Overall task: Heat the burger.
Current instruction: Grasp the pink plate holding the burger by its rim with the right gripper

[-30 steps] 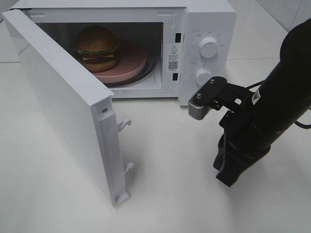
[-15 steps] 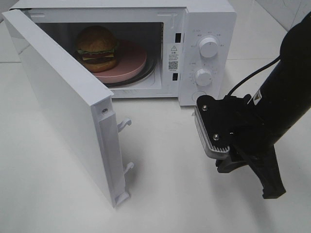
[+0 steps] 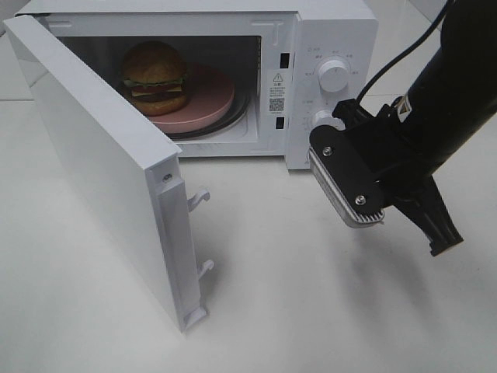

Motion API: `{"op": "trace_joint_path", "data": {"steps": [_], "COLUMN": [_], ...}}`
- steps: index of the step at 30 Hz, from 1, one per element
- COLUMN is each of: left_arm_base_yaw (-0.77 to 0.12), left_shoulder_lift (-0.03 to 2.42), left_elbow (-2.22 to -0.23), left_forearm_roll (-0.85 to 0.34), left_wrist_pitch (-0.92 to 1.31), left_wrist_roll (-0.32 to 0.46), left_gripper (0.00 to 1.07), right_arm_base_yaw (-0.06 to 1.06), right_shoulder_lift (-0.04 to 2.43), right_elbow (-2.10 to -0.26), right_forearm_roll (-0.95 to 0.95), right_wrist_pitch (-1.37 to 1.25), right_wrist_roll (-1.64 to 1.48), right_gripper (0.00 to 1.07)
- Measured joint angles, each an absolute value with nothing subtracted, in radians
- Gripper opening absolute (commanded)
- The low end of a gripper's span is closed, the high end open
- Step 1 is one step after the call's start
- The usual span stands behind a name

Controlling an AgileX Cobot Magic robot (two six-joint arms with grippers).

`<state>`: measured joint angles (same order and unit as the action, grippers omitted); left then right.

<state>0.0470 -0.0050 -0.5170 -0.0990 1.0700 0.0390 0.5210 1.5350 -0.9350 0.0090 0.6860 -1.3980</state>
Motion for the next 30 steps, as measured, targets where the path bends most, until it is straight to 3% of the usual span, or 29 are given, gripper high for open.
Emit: {"op": "trace_joint_path", "data": {"steps": [4, 6, 9, 11, 12, 14, 17, 19, 22, 30], "left_arm_base_yaw": [0.047, 0.047, 0.047, 0.047, 0.047, 0.047, 0.047, 0.047, 0.047, 0.047], "left_shoulder_lift": [-0.005, -0.005, -0.005, -0.005, -0.005, -0.005, -0.005, -0.005, -0.005, -0.005], "left_elbow": [-0.517, -0.517, -0.517, -0.517, -0.517, -0.517, -0.517, -0.517, -0.517, -0.517], "left_forearm_roll": [-0.099, -0.099, -0.099, -0.099, -0.099, -0.099, -0.099, -0.099, -0.099, -0.099], "left_wrist_pitch": [1.07, 1.07, 1.07, 1.07, 1.07, 1.07, 1.07, 1.07, 1.07, 1.07], "left_wrist_roll": [0.039, 0.039, 0.039, 0.039, 0.039, 0.039, 0.039, 0.039, 0.039, 0.039], "left_gripper": [1.0, 1.0, 1.0, 1.0, 1.0, 1.0, 1.0, 1.0, 1.0, 1.0], "right_arm_base_yaw": [0.554, 0.587, 0.591, 0.599, 0.599, 0.603, 0.604, 0.613, 0.624, 0.626], "right_shoulder_lift": [1.535, 1.535, 1.535, 1.535, 1.535, 1.535, 1.535, 1.535, 1.535, 1.549], "right_elbow": [-0.948, -0.97, -0.976, -0.991, -0.991, -1.0, -1.0, -1.0, -1.0, -1.016], "right_forearm_roll": [-0.021, -0.028, -0.028, -0.029, -0.029, -0.03, -0.03, -0.035, -0.035, -0.037], "right_wrist_pitch": [0.677, 0.628, 0.611, 0.57, 0.57, 0.517, 0.503, 0.491, 0.477, 0.44], "right_wrist_roll": [-1.399, -1.399, -1.398, -1.397, -1.397, -1.363, -1.35, -1.281, -1.256, -1.211], "right_gripper": [0.14, 0.24, 0.27, 0.4, 0.4, 0.6, 0.67, 0.86, 0.91, 0.88]}}
